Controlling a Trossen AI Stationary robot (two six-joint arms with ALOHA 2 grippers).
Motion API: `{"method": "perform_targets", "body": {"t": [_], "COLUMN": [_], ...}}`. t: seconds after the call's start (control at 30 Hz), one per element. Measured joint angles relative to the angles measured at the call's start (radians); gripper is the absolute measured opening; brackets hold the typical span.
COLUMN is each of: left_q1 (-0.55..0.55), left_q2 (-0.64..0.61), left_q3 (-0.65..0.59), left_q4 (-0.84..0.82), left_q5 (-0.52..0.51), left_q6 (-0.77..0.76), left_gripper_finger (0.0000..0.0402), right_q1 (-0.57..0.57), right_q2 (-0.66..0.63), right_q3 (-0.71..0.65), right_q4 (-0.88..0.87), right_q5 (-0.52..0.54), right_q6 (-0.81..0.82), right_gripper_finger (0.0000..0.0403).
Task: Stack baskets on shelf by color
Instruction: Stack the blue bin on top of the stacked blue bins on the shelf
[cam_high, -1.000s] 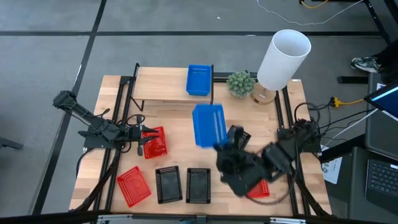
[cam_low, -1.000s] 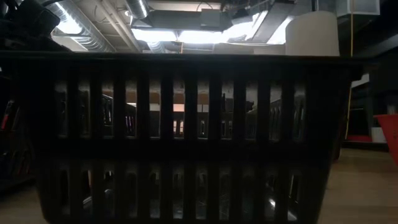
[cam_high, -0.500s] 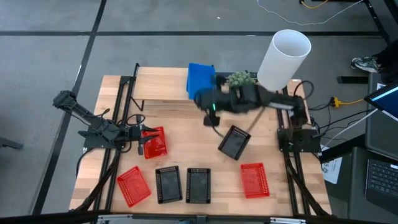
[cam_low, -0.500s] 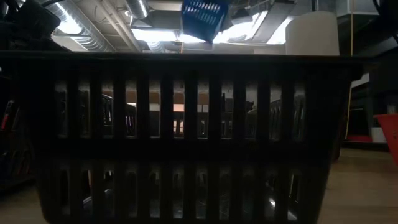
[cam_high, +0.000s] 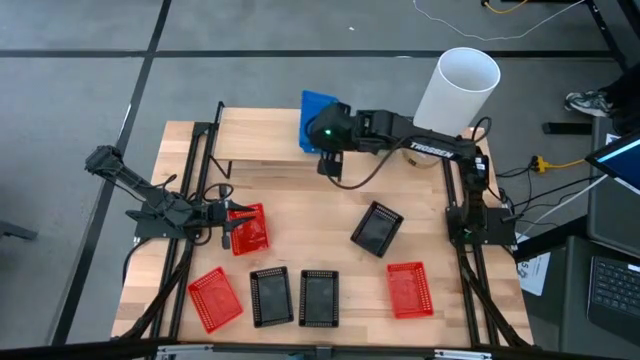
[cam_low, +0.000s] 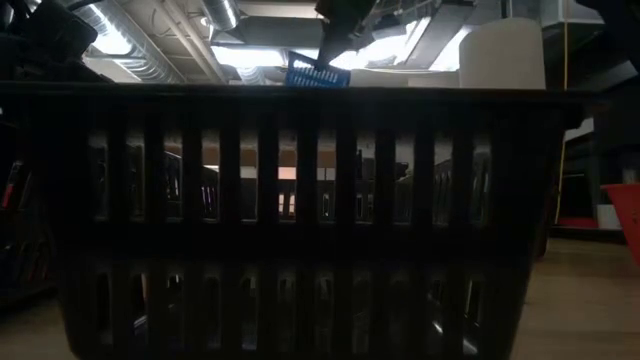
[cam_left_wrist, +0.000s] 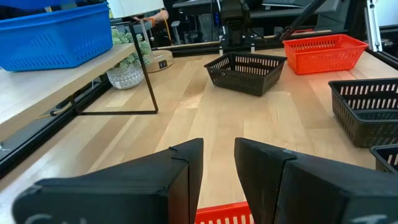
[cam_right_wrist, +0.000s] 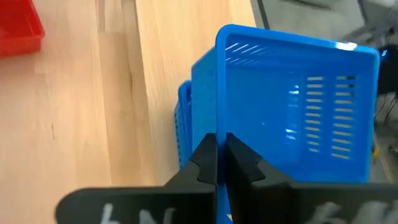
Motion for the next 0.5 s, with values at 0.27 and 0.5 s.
{"method": "perform_targets", "body": {"t": [0.27, 0.5], "left_q1": [0.000, 0.000], "left_q2": [0.000, 0.000], "left_q3": [0.000, 0.000], "left_q4": [0.000, 0.000], "left_q5": [-0.003, -0.003], "left_q6": [0.000, -0.001], "left_gripper_finger": [0.0085, 0.0085], "right_q1": [-0.006, -0.038], "right_q2": [-0.002, -0.003], "right_q3": [-0.010, -0.028], "right_q4": [-0.005, -0.013], "right_q5": [0.016, 0.013], "right_q6": [-0.003, 0.042], "right_gripper_finger": [0.0004, 0.0004]}}
